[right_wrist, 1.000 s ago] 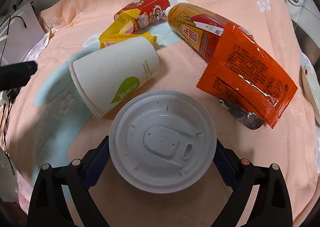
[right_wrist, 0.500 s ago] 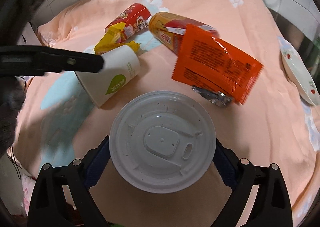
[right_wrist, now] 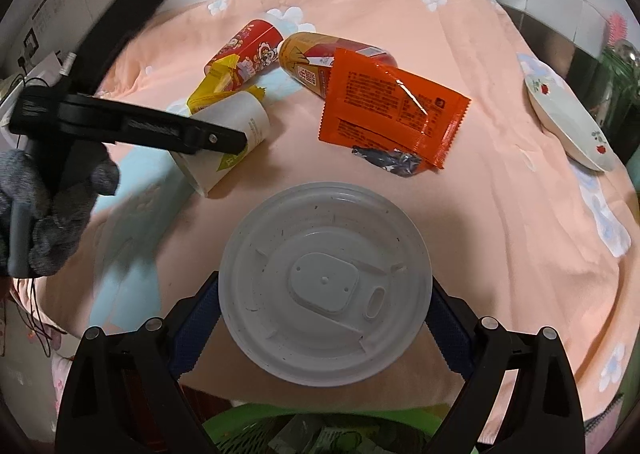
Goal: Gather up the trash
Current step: 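Grasp the white paper cup with the left tool while the right tool lifts the lid, then lower the cup and lid into the green basket with both tools and release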
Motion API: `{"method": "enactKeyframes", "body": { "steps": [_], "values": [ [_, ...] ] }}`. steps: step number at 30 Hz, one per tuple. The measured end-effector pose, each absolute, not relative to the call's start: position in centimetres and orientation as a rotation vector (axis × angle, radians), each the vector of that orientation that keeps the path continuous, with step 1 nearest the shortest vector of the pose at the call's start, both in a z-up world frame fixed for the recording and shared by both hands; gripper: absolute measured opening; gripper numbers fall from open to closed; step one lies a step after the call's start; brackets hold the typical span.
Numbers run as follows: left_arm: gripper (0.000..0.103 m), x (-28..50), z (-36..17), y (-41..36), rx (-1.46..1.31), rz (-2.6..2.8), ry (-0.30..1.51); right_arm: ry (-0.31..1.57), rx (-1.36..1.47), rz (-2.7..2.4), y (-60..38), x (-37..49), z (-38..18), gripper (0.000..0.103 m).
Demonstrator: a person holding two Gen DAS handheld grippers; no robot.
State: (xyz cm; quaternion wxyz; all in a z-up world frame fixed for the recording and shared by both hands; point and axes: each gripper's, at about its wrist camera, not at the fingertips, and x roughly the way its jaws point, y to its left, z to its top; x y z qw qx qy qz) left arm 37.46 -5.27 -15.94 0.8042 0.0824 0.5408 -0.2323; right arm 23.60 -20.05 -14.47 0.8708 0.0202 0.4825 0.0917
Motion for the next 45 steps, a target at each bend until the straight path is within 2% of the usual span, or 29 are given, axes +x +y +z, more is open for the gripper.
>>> {"method": "enactKeyframes", "body": {
  "steps": [10, 31, 45],
  "values": [
    [0.062, 35.6, -15.1, -5.2, 0.166, -0.486, 1.100, 0.982, 0.054, 0.182, -20.7, 20.8, -13.1, 0.090],
    [0.062, 22.6, -9.0, -3.3, 0.041, -0.526, 0.966, 0.928, 0.074, 0.179, -23.0, 11.0, -11.1, 0.090],
    [0.062, 14.3, -7.2, -5.4, 0.010, -0.619, 0.923, 0.972, 0.124, 0.141, -25.8, 4.6, -12.0, 0.091]
  ]
}}
